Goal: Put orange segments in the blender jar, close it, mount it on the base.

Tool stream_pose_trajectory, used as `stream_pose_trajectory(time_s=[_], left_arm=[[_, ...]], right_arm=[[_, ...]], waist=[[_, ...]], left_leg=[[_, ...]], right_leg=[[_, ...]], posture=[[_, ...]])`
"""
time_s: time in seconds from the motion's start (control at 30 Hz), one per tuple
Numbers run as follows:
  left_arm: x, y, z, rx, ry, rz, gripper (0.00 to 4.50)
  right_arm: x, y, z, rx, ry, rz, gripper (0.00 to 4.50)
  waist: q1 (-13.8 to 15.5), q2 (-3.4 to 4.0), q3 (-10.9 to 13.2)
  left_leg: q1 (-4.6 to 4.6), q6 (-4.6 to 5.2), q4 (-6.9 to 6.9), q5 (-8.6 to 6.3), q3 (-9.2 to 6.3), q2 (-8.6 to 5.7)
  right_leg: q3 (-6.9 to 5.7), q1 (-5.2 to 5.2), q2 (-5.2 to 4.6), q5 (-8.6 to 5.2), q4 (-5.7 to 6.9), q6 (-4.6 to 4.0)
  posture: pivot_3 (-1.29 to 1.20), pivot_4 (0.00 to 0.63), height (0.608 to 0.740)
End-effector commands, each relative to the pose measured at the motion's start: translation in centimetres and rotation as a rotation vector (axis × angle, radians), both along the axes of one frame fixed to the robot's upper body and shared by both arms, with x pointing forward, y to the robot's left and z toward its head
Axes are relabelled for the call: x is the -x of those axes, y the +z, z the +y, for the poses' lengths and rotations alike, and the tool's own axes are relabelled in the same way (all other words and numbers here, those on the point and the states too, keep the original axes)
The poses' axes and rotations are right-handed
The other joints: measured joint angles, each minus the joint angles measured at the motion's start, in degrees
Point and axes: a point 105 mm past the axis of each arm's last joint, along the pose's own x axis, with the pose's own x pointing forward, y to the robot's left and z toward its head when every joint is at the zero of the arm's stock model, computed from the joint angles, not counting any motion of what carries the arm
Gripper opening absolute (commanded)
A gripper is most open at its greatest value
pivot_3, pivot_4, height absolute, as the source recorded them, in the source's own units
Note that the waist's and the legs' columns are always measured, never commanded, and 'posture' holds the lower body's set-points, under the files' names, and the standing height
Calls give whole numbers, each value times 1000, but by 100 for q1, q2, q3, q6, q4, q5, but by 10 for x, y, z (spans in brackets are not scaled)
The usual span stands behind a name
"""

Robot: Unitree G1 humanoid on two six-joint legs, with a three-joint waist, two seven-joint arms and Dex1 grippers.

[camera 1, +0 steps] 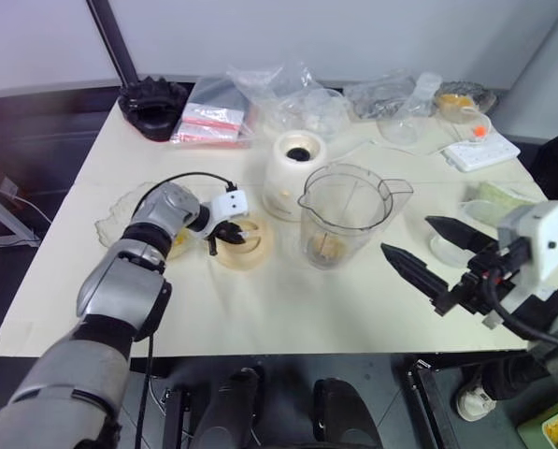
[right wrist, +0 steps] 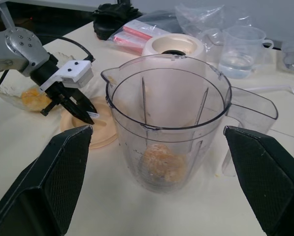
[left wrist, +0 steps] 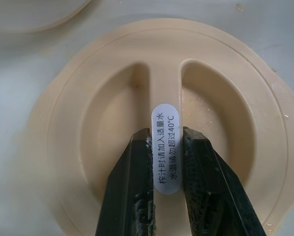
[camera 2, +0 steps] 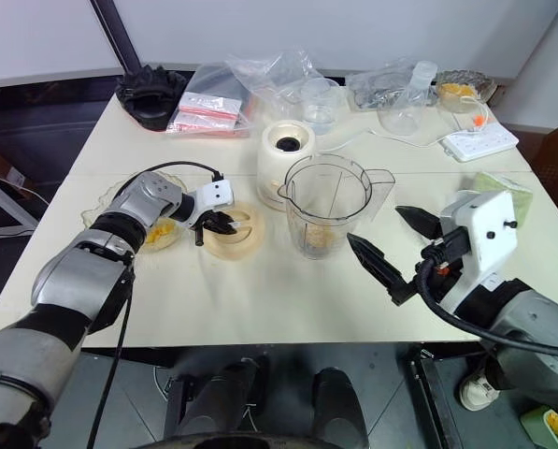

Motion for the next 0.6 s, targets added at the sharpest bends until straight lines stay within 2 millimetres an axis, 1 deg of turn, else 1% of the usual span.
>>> stream_pose_trajectory(time_s=[0.03,0.2,0.3,0.4,0.43,0.47,0.53,0.6], left_arm=[[-3,20,-8,43,-50,-29,243],[-14,78,-6,6,-99,-151,243],[-18,122,-8,55,-74,-211,243],[-15,171,-12,129,-76,-252,243],[-13,184,-14,150,-73,-260,243],[-12,190,-14,164,-71,-263,243],[-10,214,-17,196,-75,-311,243],[-7,230,-20,212,-87,-339,243]], right_arm=[[7,-4,-1,10,16,35,4500],[13,-25,-8,22,4,113,4500],[12,-32,-10,7,-4,126,4500],[9,-40,-14,22,-12,138,4500],[8,-41,-15,22,-11,137,4500],[8,-42,-15,22,-10,135,4500],[5,-43,-15,17,-6,131,4500],[2,-44,-16,18,-5,128,4500]], waist=[[0,-1,1],[0,-22,14],[-1,-29,18],[-4,-30,19],[-4,-29,18],[-5,-29,18],[-8,-28,18],[-12,-27,18]], left_leg=[[-1,0,1,0,0,0],[-9,0,4,0,0,1],[-14,0,5,0,0,1],[-13,0,5,0,2,-1],[-13,0,5,-1,3,-2],[-12,0,4,-1,4,-2],[-9,1,3,-1,3,-1],[-9,1,2,0,3,1]], right_leg=[[0,-1,0,0,0,0],[0,-7,2,1,1,-1],[0,-11,4,1,1,-1],[-3,-9,4,0,-2,1],[-4,-10,4,0,-2,1],[-5,-10,4,0,-2,2],[-5,-10,5,-1,0,2],[-5,-12,7,0,4,3]], posture=[[0,150,740],[0,150,740],[0,150,740],[0,150,740],[0,150,740],[0,150,740],[0,150,740],[0,150,740]])
